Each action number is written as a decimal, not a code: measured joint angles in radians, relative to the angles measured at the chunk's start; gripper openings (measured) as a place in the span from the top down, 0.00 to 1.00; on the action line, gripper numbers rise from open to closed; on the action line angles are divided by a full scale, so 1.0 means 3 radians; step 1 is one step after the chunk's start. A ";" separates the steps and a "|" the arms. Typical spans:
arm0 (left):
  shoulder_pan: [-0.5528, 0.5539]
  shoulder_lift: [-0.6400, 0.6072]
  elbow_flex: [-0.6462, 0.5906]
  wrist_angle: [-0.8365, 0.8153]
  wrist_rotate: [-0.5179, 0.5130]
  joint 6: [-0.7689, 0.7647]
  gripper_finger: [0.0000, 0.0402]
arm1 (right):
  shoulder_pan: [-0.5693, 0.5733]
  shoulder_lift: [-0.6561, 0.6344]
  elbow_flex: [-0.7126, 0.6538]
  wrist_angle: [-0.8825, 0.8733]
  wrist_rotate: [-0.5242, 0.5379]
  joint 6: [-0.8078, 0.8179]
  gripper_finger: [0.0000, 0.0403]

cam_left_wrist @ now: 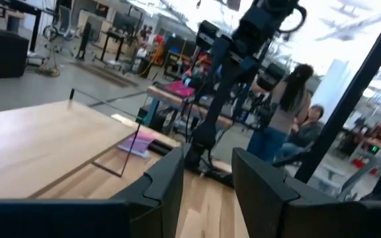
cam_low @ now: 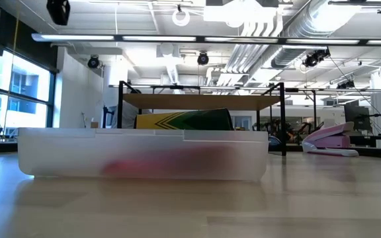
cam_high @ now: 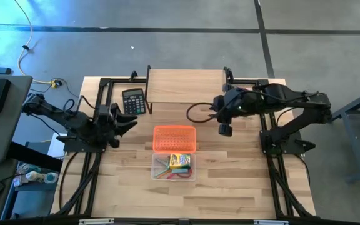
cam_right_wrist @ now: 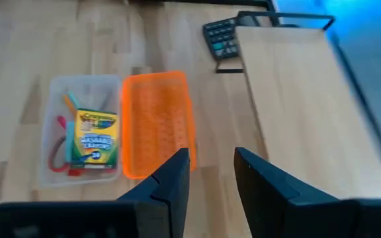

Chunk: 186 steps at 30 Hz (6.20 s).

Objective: Pack school essentials
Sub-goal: Close the supply box

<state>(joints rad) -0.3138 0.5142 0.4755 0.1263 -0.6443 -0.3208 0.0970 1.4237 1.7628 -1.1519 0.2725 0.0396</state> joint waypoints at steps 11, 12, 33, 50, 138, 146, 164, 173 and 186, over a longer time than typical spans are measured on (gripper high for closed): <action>-0.0003 0.0916 0.0422 -0.0565 0.0287 -0.0692 0.71 | -0.0254 -0.0217 -0.0954 0.0770 -0.0773 0.0250 0.72; -0.0003 0.0999 0.0439 -0.0573 0.0345 -0.0753 0.71 | -0.0259 -0.0206 -0.1012 0.0828 -0.0774 0.0314 0.72; -0.0124 0.2573 0.1153 -0.1208 0.1280 -0.1785 0.71 | -0.0259 -0.0151 -0.1933 0.1699 -0.0479 0.0918 0.53; -0.0684 0.3284 0.1522 -0.1515 0.1450 -0.2403 0.71 | -0.0452 0.0412 -0.1940 0.1855 -0.0391 0.0626 0.53; -0.0841 0.4138 0.1520 -0.1556 0.1665 -0.2904 0.71 | -0.0574 0.1492 -0.1935 0.2351 -0.0414 0.1910 0.60; -0.0771 0.4138 0.1520 -0.1555 0.1665 -0.2819 0.71 | -0.0575 0.1492 -0.1935 0.2350 -0.0474 0.1875 0.76; -0.0638 0.4138 0.1518 -0.1554 0.1700 -0.3062 0.71 | -0.0531 0.1429 -0.1935 0.2220 -0.0555 0.1731 0.81; -0.0637 0.4138 0.1518 -0.1547 0.1700 -0.3096 0.71 | -0.0454 0.1282 -0.1932 0.2208 -0.0480 0.1699 0.81; -0.0638 0.4138 0.1518 -0.1546 0.1721 -0.3121 0.71 | -0.0288 0.1134 -0.1932 0.2174 -0.0296 0.1585 0.81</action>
<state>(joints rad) -0.5053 1.7557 0.9310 -0.3374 -0.1280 -1.2572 0.0106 1.7640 1.1831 -0.4998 0.1837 0.5152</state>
